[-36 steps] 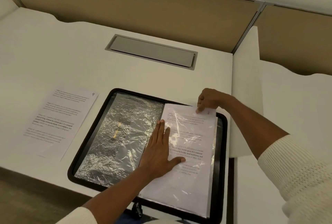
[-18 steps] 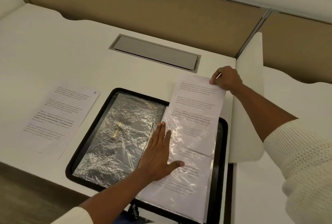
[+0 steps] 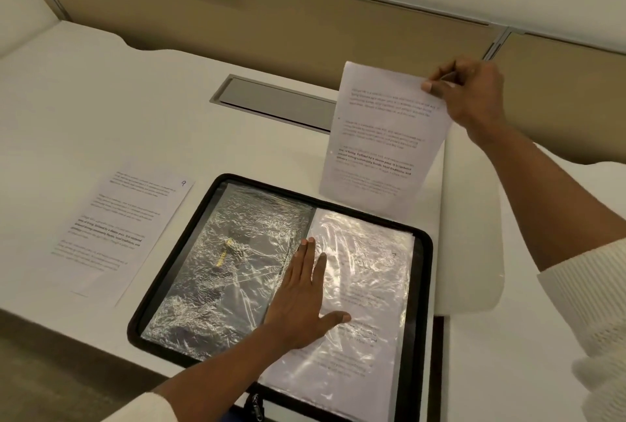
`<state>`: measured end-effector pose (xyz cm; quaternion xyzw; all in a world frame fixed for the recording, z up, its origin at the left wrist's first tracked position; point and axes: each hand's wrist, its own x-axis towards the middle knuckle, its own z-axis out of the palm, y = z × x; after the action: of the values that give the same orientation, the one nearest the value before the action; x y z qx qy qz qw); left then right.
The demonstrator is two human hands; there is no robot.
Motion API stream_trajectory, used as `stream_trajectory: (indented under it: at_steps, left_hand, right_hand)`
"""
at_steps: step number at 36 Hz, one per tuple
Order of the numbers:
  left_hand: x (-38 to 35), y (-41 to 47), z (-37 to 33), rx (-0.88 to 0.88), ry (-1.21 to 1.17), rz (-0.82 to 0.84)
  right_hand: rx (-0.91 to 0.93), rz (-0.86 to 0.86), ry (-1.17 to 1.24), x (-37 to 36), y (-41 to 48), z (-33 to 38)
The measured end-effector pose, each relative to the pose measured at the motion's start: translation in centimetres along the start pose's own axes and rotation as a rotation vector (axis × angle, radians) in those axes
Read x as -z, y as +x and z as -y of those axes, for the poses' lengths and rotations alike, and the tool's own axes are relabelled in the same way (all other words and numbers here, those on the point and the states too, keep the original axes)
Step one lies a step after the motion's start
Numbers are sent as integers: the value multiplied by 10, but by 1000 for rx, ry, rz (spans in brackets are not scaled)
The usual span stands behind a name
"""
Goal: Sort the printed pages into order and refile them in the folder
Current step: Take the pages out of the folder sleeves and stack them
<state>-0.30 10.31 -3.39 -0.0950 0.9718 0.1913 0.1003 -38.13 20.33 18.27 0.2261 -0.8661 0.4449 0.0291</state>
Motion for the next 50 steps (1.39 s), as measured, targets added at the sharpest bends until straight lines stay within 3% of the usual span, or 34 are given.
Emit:
stream_trajectory:
  at_steps: [5, 10, 15, 23, 28, 31, 37, 42, 50]
  left_hand:
    - [1, 5, 5, 38, -147, -32]
    - [28, 12, 12, 155, -572, -338]
    - [81, 24, 28, 300, -799, -527]
    - [153, 1, 63, 277, -1111, -505]
    - [173, -27, 90, 326, -1340, -503]
    - [178, -40, 115, 389, -1362, -530]
    - [196, -65, 183, 504, -1332, -594]
    - [204, -79, 249, 610, -1261, -637]
    - [206, -96, 330, 691, -884, -653]
  right_hand:
    - [126, 51, 94, 11, -23, 39]
    - [243, 123, 100, 11, -52, 63]
    - [300, 258, 120, 2, -73, 79]
    - [219, 387, 288, -40, -90, 95]
    - [-13, 324, 488, -85, -97, 99]
    - [-226, 296, 568, -120, -107, 100]
    - [-509, 438, 657, -199, -151, 117]
    - [-580, 506, 646, -261, -195, 141]
    - [-659, 468, 521, -349, -242, 174]
